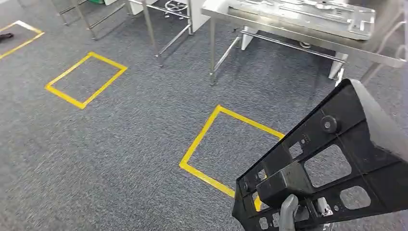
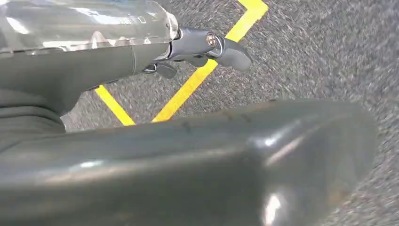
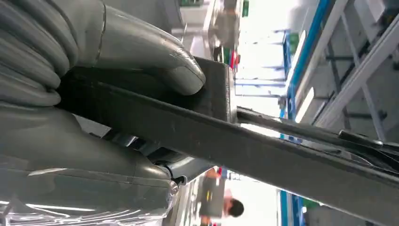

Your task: Take the parts from the cabinet and place them on the table.

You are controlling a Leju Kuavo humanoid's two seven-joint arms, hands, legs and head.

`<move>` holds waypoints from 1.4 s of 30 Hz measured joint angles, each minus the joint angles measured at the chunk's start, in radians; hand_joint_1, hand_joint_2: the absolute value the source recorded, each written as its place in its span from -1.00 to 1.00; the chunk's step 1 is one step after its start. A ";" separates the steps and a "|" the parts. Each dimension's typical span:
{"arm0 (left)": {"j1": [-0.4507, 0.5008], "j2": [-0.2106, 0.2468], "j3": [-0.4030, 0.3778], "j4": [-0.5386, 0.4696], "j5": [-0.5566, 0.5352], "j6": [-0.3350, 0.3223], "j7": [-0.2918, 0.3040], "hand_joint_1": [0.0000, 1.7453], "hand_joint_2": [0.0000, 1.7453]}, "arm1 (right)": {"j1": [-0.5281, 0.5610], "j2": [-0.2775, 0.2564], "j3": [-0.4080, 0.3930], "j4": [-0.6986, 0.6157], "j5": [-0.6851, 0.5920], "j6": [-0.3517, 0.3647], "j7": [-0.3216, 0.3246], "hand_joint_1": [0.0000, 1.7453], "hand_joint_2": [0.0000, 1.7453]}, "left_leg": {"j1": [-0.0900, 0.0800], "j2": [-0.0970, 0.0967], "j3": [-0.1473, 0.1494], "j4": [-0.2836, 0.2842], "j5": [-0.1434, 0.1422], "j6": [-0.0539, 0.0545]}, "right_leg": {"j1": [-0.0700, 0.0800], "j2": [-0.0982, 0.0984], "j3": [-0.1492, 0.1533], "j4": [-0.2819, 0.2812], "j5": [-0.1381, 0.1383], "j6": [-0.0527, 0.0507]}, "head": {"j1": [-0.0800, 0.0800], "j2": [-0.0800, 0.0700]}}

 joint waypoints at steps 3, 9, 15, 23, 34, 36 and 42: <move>0.003 0.001 0.000 0.000 0.000 -0.002 0.000 -1.00 -1.00 | 0.000 0.000 0.000 0.000 0.001 0.000 0.001 1.00 1.00 | -0.006 -0.064 0.107 -0.258 0.134 0.028 | 0.004 0.044 0.003 0.004 0.001 0.001 | 0.000 0.000; -0.005 -0.001 0.000 0.001 0.000 -0.005 0.002 -1.00 -1.00 | 0.004 0.002 0.000 -0.001 0.006 0.000 0.008 1.00 1.00 | -0.004 -0.038 0.126 -0.311 0.146 0.049 | -0.001 0.041 -0.018 0.015 0.005 0.039 | 0.001 0.000; 0.004 -0.003 -0.001 0.001 -0.002 -0.010 0.001 -1.00 -1.00 | -0.001 0.002 0.000 -0.003 0.007 -0.003 0.018 1.00 1.00 | -0.005 0.044 0.122 -0.313 0.144 0.051 | -0.011 -0.051 -0.138 0.275 -0.117 0.061 | 0.008 0.000; -0.011 -0.005 0.000 0.001 0.003 -0.029 -0.008 -1.00 -1.00 | -0.001 0.005 -0.003 -0.002 0.041 -0.042 0.048 1.00 1.00 | -0.006 0.070 0.151 -0.312 0.115 0.005 | -0.004 -0.067 0.033 -0.009 -0.034 0.020 | 0.007 0.000; 0.008 0.003 0.000 0.001 0.005 -0.037 -0.002 -1.00 -1.00 | -0.005 0.011 -0.006 0.008 0.063 -0.059 0.070 1.00 1.00 | -0.020 -0.011 0.038 -0.228 0.182 0.050 | 0.014 -0.027 0.117 -0.015 -0.092 -0.008 | 0.007 0.000; 0.002 0.002 0.000 0.001 0.003 -0.037 -0.001 -1.00 -1.00 | -0.006 0.013 -0.007 0.010 0.066 -0.062 0.073 1.00 1.00 | -0.029 -0.008 0.049 -0.257 0.173 0.060 | 0.008 -0.021 0.116 -0.018 -0.096 0.009 | 0.005 0.000; 0.001 0.001 0.000 0.001 0.005 -0.035 0.003 -1.00 -1.00 | -0.010 0.013 -0.008 0.018 0.068 -0.075 0.087 1.00 1.00 | -0.014 -0.005 0.110 -0.317 0.164 0.072 | 0.001 -0.041 0.032 0.159 -0.153 0.044 | 0.010 0.000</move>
